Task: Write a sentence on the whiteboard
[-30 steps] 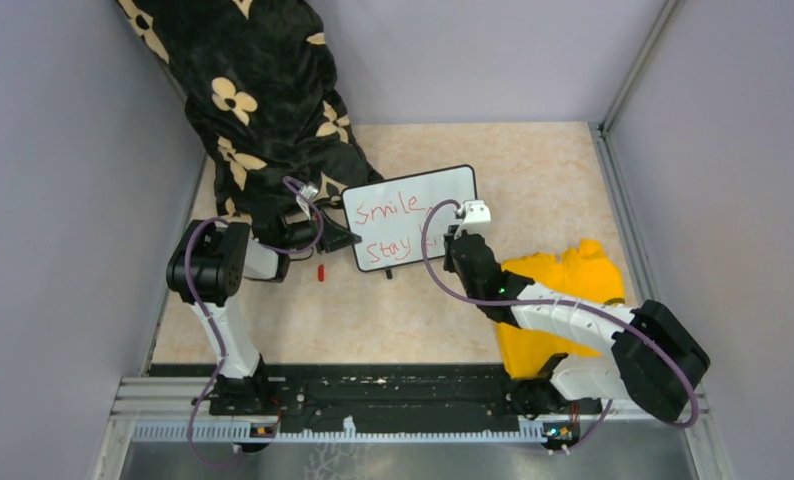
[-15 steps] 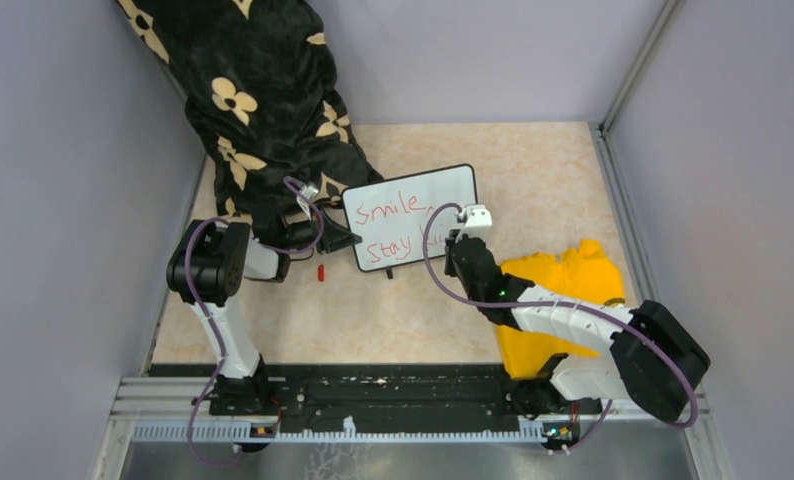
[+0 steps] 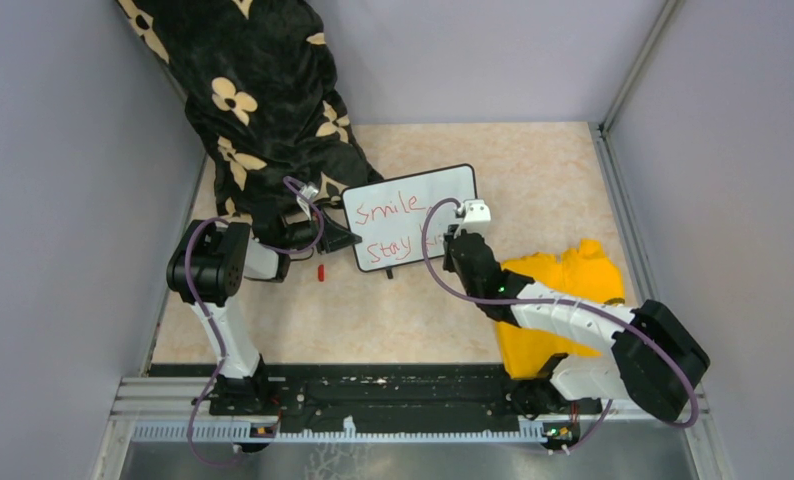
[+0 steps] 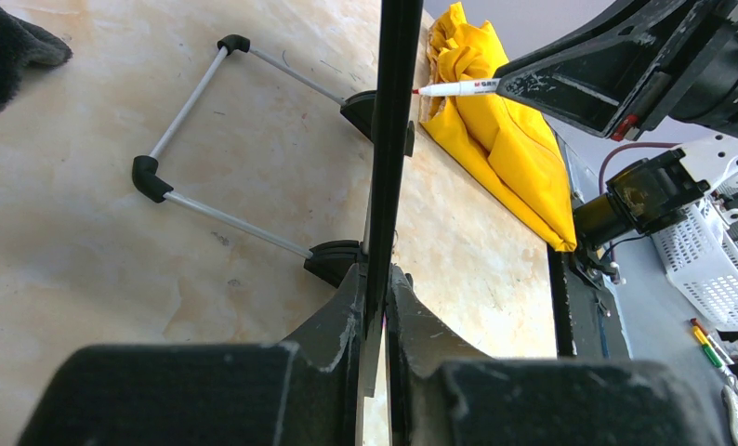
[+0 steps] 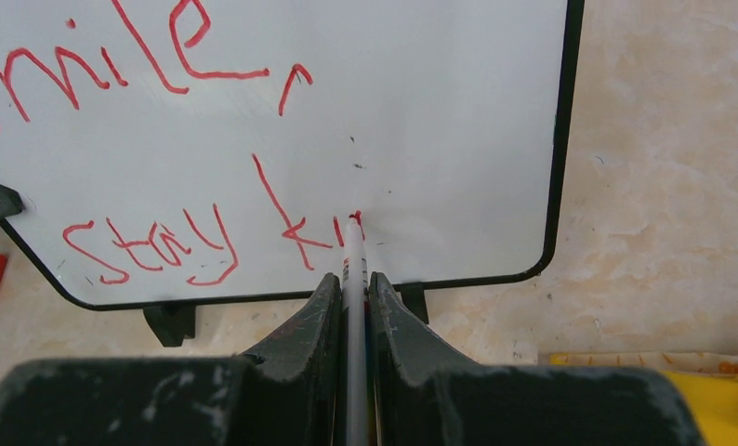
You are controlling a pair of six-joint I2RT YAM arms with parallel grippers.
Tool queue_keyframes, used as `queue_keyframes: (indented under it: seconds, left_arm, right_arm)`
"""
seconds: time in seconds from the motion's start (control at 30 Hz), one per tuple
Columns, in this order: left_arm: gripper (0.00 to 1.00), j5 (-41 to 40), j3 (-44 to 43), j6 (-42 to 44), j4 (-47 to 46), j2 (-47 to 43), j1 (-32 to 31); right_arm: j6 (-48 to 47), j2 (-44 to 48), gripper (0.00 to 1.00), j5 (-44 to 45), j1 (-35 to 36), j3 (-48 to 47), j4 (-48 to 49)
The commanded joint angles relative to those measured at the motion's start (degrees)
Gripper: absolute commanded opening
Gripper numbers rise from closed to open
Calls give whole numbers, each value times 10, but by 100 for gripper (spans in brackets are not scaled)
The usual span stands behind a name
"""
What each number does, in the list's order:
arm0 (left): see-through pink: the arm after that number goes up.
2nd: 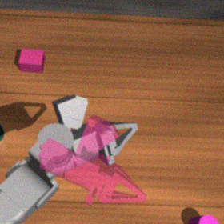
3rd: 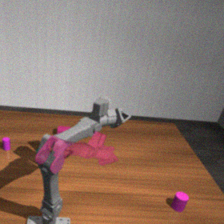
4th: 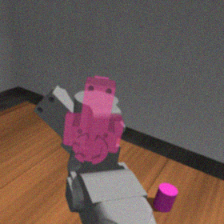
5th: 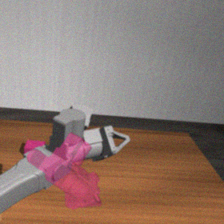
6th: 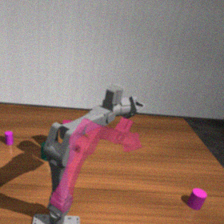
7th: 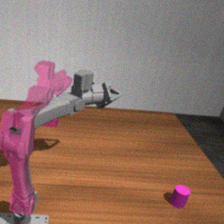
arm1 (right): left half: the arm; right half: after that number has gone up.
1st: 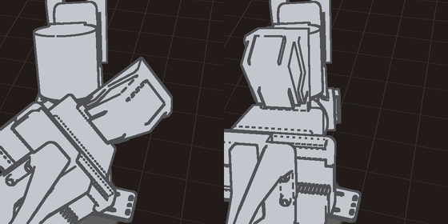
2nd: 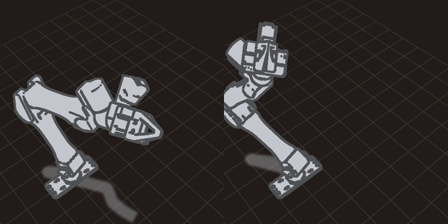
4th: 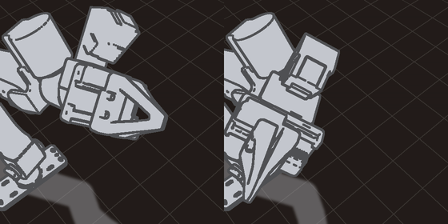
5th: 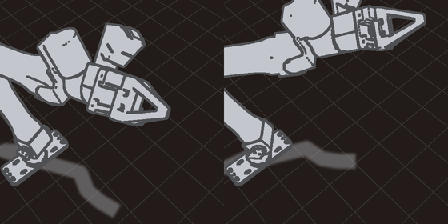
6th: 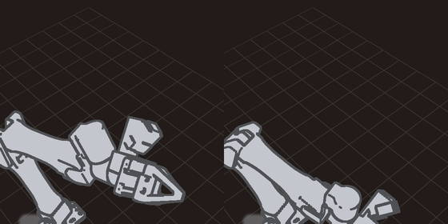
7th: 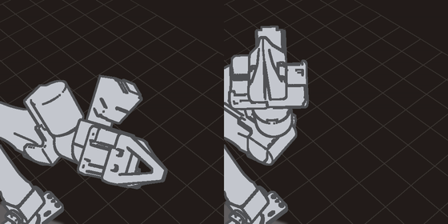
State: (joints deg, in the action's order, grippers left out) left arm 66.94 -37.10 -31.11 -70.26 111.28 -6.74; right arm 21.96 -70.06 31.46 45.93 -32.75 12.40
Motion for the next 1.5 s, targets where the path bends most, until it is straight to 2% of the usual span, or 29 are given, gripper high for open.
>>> queue_keyframes:
  seconds: [0.0,1.47]
  left_arm:
    - [0,-15,3,13,57,13,-6]
    - [0,-15,3,13,57,13,-6]
  right_arm:
    - [-12,-6,0,9,-6,-39,24]
    - [5,10,0,17,-29,-14,2]
